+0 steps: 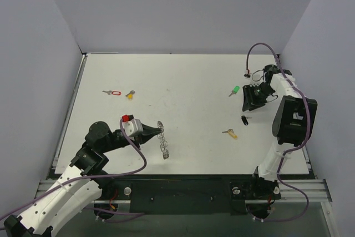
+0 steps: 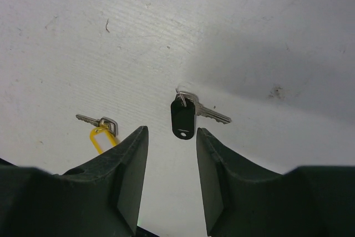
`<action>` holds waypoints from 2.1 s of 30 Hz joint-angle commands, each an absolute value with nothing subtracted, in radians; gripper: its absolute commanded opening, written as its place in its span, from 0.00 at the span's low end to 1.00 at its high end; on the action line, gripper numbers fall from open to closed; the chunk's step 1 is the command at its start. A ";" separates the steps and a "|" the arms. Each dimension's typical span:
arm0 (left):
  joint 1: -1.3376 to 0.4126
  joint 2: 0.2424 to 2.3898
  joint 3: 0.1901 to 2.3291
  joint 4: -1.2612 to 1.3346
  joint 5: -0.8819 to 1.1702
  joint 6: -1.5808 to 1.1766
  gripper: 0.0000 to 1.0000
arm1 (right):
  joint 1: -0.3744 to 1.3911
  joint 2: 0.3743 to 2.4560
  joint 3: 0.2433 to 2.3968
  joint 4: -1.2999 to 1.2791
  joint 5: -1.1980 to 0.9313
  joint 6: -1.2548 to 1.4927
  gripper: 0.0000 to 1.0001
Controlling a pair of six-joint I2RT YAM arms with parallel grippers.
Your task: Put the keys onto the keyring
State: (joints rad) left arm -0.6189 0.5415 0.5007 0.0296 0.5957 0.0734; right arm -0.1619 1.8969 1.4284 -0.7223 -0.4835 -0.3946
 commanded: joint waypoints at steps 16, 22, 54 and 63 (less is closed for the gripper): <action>-0.604 0.549 0.505 0.066 0.607 0.097 0.00 | -0.114 2.014 1.468 -0.747 -0.370 -0.353 0.30; -0.604 0.554 0.505 0.066 0.609 0.097 0.00 | -0.110 2.026 1.479 -0.750 -0.361 -0.347 0.28; -0.604 0.551 0.503 0.066 0.614 0.095 0.00 | -0.097 2.066 1.502 -0.801 -0.390 -0.377 0.15; -0.604 0.549 0.503 0.066 0.615 0.095 0.00 | -0.095 2.066 1.502 -0.815 -0.397 -0.387 0.16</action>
State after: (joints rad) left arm -0.6079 0.5587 0.4946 0.0284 0.6003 0.0872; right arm -0.1028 2.0590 1.4738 -0.7498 -0.3855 -0.3744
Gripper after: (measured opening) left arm 0.019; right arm 0.155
